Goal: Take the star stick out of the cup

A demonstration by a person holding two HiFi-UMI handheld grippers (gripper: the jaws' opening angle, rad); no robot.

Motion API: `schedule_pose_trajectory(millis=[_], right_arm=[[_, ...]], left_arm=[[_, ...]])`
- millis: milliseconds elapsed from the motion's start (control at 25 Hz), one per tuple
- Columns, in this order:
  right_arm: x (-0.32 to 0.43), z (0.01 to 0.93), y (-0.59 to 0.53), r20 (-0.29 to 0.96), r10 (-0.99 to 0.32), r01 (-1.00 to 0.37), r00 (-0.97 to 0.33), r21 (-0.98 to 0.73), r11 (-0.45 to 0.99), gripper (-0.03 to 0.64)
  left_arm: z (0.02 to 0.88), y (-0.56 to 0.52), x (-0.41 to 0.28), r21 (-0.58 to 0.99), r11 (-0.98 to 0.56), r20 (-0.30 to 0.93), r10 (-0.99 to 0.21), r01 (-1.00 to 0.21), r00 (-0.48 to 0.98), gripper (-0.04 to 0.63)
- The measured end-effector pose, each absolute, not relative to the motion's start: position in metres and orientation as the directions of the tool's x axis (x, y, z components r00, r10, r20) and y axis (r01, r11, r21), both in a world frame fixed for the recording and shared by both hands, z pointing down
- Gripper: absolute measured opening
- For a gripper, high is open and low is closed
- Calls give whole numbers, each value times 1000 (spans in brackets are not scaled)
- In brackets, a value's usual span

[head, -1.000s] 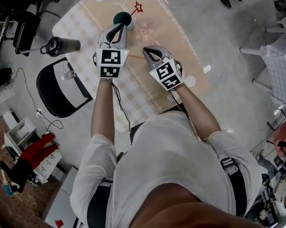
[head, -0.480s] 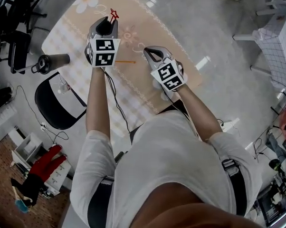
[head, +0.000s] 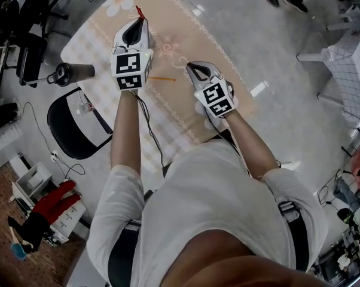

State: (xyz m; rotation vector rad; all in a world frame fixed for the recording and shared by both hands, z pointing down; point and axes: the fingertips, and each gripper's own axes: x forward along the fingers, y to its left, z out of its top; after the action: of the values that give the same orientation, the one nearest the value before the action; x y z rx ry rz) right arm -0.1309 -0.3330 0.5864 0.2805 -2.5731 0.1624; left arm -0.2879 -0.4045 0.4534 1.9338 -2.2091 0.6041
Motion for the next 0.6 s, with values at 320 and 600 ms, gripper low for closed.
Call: schedule_pose_trajectory(millis=[320, 600], right_arm=[[-143, 560, -320, 478, -156, -210, -864, -61, 976, -2], [-154, 549, -303, 452, -114, -160, -885, -65, 985, -2]], left_arm=[[372, -367, -276, -79, 145, 190, -969, -986, -158, 6], [331, -300, -286, 47, 264, 94, -961, -963, -259, 6]])
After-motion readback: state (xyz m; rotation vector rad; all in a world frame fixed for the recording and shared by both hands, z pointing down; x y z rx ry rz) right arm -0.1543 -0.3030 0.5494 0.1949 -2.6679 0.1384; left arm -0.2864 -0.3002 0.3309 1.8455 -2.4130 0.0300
